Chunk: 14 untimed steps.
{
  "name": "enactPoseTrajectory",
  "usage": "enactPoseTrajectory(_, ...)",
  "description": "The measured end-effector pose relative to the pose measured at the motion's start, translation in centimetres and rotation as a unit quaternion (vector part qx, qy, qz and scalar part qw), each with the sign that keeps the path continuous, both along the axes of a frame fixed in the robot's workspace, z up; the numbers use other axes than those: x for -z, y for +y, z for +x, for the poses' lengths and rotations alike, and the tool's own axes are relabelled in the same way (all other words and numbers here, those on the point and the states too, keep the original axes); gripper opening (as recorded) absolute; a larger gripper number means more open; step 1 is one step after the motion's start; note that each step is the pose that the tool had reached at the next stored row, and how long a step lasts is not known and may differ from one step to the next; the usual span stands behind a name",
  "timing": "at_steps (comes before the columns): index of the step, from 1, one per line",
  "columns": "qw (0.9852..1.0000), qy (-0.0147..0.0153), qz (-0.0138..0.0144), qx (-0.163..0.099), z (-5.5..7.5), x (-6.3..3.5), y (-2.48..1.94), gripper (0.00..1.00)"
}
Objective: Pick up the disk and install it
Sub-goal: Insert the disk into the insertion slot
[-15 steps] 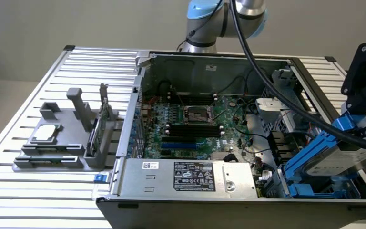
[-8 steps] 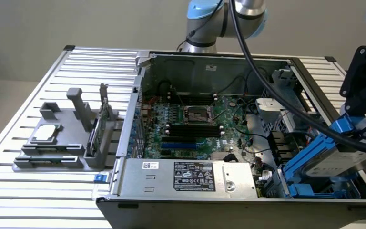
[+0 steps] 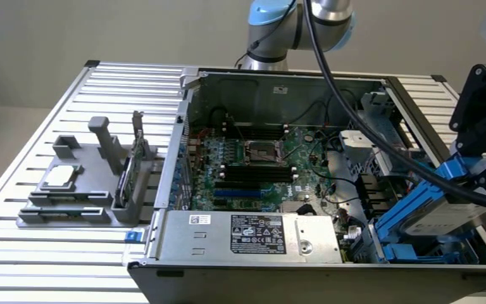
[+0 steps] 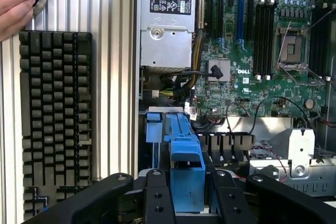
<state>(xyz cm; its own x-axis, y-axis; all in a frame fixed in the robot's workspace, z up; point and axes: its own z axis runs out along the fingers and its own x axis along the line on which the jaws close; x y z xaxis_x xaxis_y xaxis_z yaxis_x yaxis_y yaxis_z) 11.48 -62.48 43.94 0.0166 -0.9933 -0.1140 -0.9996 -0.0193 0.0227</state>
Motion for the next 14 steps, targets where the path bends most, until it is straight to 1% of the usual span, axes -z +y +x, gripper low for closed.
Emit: enactPoseTrajectory(14, 1.0000, -0.0001, 0.0000, -0.002, -0.02, 0.40, 0.00, 0.33)
